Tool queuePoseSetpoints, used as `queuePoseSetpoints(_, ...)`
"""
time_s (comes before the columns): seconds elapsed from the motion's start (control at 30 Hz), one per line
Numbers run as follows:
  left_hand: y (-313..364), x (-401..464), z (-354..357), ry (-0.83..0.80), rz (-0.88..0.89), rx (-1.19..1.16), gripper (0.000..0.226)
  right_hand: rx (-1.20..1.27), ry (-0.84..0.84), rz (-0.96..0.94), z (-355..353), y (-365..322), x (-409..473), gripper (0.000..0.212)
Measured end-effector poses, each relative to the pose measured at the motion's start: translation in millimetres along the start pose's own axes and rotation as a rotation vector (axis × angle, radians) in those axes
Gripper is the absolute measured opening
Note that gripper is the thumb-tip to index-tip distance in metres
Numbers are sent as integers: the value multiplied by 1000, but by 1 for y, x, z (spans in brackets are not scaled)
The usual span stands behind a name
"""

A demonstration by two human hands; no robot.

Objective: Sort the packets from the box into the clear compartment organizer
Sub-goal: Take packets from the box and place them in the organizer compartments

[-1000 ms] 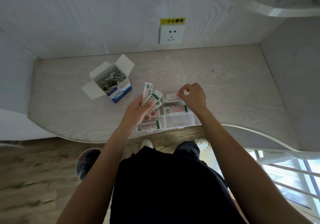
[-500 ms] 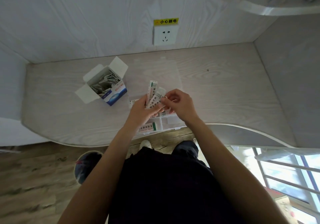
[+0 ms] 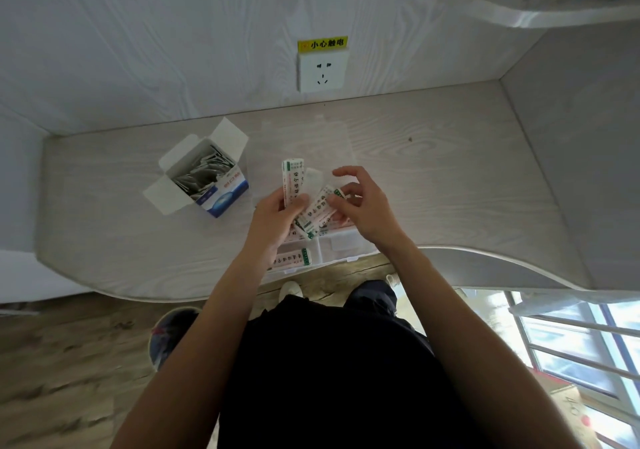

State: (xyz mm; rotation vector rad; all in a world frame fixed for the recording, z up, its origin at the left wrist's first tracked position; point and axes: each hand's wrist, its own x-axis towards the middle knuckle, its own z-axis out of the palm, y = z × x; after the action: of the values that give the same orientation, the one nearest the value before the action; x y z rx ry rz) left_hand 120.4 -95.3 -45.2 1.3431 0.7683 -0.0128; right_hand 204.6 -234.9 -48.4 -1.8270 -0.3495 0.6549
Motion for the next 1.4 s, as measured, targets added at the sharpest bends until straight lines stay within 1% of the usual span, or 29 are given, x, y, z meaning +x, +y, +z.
queuePoseSetpoints(0.07,0,2,-2,28,-3,38,9,-26,-36,-23,-5,-1,0,33)
queuePoseSetpoints(0.13,-2,2,-6,46,16,103,4,-56,-55,-34,-11,1,-2,27)
queuePoseSetpoints(0.17,-2,2,-8,49,37,128,5,-69,-48,-28,-15,2,-4,22)
queuePoseSetpoints(0.27,-5,0,-16,43,79,136,18,-102,-33,20,-28,9,-14,9)
queuePoseSetpoints(0.37,-10,-2,-24,28,91,145,12,-177,-48,50,-35,22,-27,5)
queuePoseSetpoints(0.47,-14,-3,-27,31,115,171,11,-354,18,53,-32,33,-34,11)
queuePoseSetpoints(0.57,-14,-3,-23,23,132,206,11,-592,73,26,-26,39,-37,2)
queuePoseSetpoints(0.63,-14,-2,-19,11,147,248,10,-742,78,-11,-23,43,-39,6)
queuePoseSetpoints(0.83,-14,-4,-15,12,179,288,13,-895,61,-32,-10,45,-44,17)
queuePoseSetpoints(0.9,-15,-4,-15,21,174,291,12,-945,105,-20,-4,46,-45,20)
queuePoseSetpoints(1.0,-14,-7,-14,32,167,276,13,-953,139,12,-3,48,-45,21)
queuePoseSetpoints(1.17,-15,-9,-16,19,173,240,13,-875,193,65,-10,47,-46,21)
queuePoseSetpoints(1.23,-18,-9,-17,8,174,224,13,-917,133,46,-9,47,-45,22)
queuePoseSetpoints(1.33,-21,-8,-16,-9,186,227,12,-1068,-27,-26,-5,45,-39,28)
queuePoseSetpoints(1.4,-21,-10,-14,-7,183,234,11,-1128,-74,-42,-5,44,-35,29)
